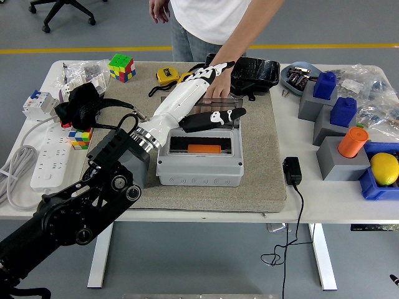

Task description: Fetch the battery,place it into the box,close the lid of the box

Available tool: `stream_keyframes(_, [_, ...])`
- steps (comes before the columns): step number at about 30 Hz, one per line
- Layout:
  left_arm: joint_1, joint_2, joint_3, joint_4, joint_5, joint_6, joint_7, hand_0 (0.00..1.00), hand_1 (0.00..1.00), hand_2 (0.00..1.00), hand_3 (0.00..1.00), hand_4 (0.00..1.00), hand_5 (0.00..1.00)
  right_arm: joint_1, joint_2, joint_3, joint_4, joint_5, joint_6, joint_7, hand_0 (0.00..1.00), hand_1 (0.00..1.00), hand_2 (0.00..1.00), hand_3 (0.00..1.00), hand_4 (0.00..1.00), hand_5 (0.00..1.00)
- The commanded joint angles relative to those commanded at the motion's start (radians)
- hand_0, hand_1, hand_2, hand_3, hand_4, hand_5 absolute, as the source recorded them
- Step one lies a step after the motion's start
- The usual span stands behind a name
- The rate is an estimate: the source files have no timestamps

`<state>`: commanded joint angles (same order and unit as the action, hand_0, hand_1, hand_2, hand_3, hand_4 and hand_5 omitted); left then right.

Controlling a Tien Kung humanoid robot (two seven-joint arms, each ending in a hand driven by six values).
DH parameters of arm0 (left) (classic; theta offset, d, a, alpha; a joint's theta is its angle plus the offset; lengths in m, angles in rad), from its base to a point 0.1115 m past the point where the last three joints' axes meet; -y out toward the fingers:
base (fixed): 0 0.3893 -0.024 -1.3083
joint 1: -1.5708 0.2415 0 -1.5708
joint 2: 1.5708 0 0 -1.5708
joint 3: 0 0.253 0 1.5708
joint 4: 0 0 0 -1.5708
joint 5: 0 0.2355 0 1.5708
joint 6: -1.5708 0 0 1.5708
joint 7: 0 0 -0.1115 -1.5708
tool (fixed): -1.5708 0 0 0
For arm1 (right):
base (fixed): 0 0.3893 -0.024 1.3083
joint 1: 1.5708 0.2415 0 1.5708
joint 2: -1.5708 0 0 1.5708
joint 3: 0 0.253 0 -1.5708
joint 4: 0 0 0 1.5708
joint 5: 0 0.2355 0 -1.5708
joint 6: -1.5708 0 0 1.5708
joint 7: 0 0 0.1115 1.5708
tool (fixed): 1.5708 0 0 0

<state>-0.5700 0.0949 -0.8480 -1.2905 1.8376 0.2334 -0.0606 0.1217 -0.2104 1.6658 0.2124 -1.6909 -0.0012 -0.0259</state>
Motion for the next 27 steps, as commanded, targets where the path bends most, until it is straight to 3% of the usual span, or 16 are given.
stream_keyframes(4, [-0.022,0.004,-0.016,0.058,0.067,-0.001,0.021,0.998,0.998,0.985,0.978,0.998,0.998,-0.002,0.001,0.003,0.0,-0.003,0.0,0.0,0.799,0.733,0.737,0.795,0.998,0.953])
stream_keyframes(5, [-0.024,0.006,-0.021,0.071,0.088,-0.003,0.029,0.998,0.94,0.908,0.889,0.998,0.998,-0.002,0.002,0.005,-0.001,-0.004,0.0,0.0,0.799,0.733,0.737,0.795,0.998,0.955])
stream_keyframes(7, [-0.025,0.009,-0.031,0.092,0.124,-0.009,0.046,0.998,0.94,0.908,0.889,0.998,0.998,-0.002,0.002,0.007,-0.001,-0.006,-0.001,-0.001,0.799,0.733,0.737,0.795,0.998,0.955])
stream_keyframes(13, [-0.024,0.015,-0.058,0.16,0.19,-0.059,0.095,0.998,0.898,0.855,0.86,0.998,0.998,-0.001,0.003,0.007,0.0,-0.005,-0.001,-0.001,0.8,0.733,0.737,0.794,0.998,0.956])
stream_keyframes(16, [-0.012,0.016,-0.068,0.163,0.203,-0.069,0.109,0.998,0.898,0.855,0.86,0.998,0.998,0.0,0.004,0.009,0.0,-0.005,-0.001,-0.001,0.8,0.733,0.737,0.794,0.998,0.956])
stream_keyframes(17, [-0.008,0.018,-0.068,0.159,0.205,-0.07,0.112,0.907,0.767,0.726,0.78,0.998,0.998,0.0,0.004,0.009,0.001,-0.005,-0.001,-0.001,0.799,0.733,0.737,0.794,0.998,0.956])
stream_keyframes(22, [0.011,0.028,-0.068,0.117,0.215,-0.062,0.117,0.907,0.767,0.726,0.78,0.998,0.998,-0.002,0.006,0.013,0.001,-0.007,-0.001,-0.002,0.799,0.733,0.737,0.794,0.998,0.956])
stream_keyframes(23, [0.016,0.031,-0.068,0.103,0.218,-0.056,0.117,0.527,0.419,0.387,0.576,0.998,0.998,-0.002,0.006,0.013,0.001,-0.007,-0.001,-0.002,0.799,0.733,0.737,0.794,0.998,0.956])
stream_keyframes(27, [0.025,0.044,-0.06,0.054,0.235,-0.067,0.133,0.527,0.419,0.387,0.576,0.998,0.998,-0.001,0.006,0.013,0.001,-0.006,-0.001,-0.002,0.799,0.733,0.737,0.794,0.998,0.956])
